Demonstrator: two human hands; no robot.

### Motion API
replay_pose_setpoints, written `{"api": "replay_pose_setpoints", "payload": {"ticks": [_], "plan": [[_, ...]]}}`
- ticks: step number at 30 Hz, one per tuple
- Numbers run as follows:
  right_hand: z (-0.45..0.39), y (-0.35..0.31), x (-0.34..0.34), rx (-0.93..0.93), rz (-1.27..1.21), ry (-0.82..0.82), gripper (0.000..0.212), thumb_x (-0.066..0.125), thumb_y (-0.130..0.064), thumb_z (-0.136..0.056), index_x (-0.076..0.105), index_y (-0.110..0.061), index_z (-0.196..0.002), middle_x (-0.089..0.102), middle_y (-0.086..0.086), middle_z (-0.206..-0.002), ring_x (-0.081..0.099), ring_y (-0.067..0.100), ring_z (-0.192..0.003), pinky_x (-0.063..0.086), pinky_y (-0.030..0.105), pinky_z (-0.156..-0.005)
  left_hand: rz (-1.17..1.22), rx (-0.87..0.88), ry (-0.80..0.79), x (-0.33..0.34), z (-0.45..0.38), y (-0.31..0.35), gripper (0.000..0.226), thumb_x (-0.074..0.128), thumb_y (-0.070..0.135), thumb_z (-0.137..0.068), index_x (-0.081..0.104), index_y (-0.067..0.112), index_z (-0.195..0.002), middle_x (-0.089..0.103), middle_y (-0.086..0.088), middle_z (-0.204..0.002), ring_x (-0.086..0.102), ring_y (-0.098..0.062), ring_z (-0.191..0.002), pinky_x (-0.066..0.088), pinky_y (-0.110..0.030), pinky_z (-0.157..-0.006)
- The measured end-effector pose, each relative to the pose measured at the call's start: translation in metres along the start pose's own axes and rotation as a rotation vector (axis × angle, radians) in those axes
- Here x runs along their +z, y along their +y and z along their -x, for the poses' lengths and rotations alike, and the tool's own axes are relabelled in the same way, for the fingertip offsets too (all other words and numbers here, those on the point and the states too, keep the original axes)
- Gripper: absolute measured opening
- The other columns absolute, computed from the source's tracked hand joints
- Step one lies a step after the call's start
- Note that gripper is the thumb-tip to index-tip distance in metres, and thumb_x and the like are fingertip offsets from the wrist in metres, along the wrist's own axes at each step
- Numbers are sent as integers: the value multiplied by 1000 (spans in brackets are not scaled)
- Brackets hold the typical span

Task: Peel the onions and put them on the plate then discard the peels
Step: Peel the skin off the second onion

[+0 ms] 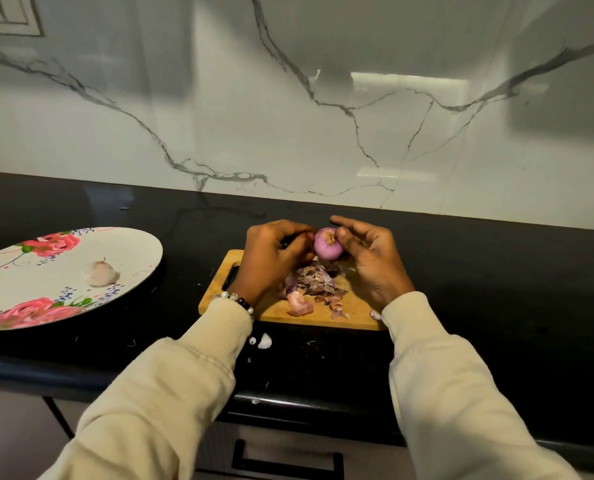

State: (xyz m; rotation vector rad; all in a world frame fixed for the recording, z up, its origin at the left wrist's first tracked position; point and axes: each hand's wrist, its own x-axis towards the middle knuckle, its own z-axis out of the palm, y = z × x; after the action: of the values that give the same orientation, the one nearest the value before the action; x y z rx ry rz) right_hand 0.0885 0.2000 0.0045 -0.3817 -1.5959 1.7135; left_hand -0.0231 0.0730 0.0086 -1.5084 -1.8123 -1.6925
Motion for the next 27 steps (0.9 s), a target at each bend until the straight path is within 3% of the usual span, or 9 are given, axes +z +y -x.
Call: {"api": "replay_pose_setpoints", "payload": {"ticks": [7,15,21,27], "plan": [[1,1,-1,12,67,-44,24,59,-3,-93,68,-13,-113,69,17,-116,65,33,-113,50,56,-100,-155,85,-100,-4,-2,-9,17,72,7,-85,76,4,-101,74,-8,-88,68,-14,-79,52,-15,-75],[4,1,0,21,114,-57,22,58,-4,-95,68,-12,-112,68,19,-117,65,33,-113,50,55,-100,-218,159,-125,-4,-1,-11,17,75,7,-80,76,2,-96,73,-11,-84,63,-11,-75,42,-1,-72],[4,1,2,28,70,-56,24,56,-3,-95,68,-11,-114,68,19,-117,66,32,-112,51,54,-99,-282,193,-64,-1,2,-6,19,69,15,-78,75,1,-89,71,-11,-78,67,-22,-69,51,-29,-65],[4,2,5,6,68,-46,27,57,0,-95,65,-7,-119,69,20,-117,66,33,-112,50,55,-101,-368,197,-11,3,5,-4,12,72,6,-79,73,1,-90,69,-11,-80,64,-22,-70,52,-31,-64]]}}
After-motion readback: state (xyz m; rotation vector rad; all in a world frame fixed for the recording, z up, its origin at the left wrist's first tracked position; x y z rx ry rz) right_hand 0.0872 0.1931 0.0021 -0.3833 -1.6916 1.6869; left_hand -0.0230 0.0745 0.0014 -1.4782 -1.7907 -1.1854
